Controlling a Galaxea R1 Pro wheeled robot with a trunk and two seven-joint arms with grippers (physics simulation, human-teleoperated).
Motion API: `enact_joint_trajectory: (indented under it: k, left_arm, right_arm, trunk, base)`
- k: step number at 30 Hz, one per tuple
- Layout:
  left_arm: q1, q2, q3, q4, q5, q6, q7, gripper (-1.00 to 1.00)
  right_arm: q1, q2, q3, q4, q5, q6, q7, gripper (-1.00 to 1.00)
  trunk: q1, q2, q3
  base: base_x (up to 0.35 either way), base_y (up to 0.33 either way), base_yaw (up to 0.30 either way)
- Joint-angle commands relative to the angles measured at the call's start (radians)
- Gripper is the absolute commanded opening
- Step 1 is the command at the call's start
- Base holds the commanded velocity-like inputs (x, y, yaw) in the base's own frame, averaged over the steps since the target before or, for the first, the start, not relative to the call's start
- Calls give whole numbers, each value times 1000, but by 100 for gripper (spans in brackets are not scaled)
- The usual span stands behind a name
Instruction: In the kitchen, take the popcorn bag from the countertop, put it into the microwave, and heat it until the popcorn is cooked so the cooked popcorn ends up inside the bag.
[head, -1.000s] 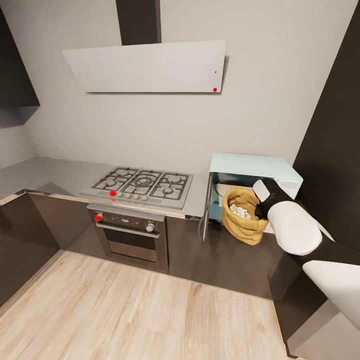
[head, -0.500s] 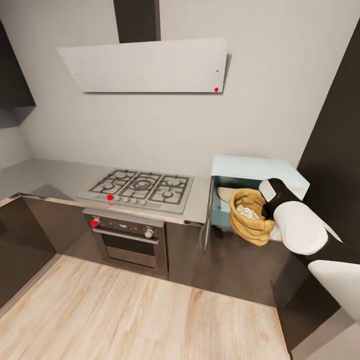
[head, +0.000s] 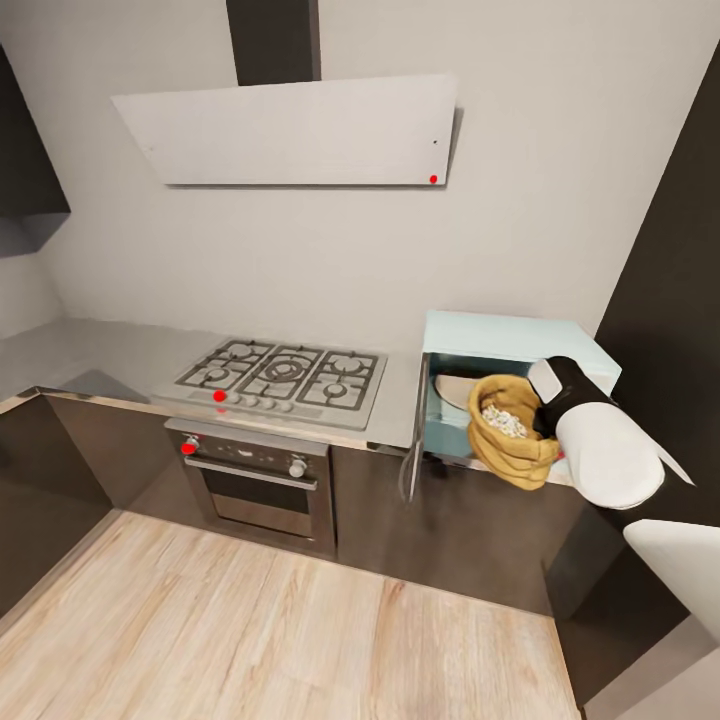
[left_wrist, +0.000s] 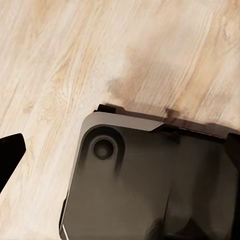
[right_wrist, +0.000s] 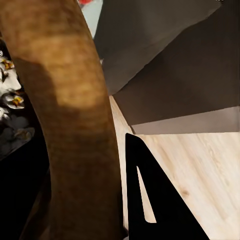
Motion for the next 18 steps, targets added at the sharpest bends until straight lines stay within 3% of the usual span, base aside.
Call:
enact_joint_trajectory:
  k: [1,10,18]
  left_arm:
    - [-1,0,1,1,2,-3,1,100]
    - [-1,0,1,1,2,-3,1,100]
    - [-1,0,2,1,2,-3,1,100]
  right_arm:
    - [-1,0,-8,0,8,-5,0,-100]
    - [-1,-1,-13,2,4,-19,-31,-100]
    - [-1,-1,-14,2,3,-19,-32,-100]
  trunk:
    - [1,-2,-2]
    - [1,-2,-2]
    - [1,-2,-2]
  base:
    - [0,0,0]
    - [7,0,0]
    - [210,0,0]
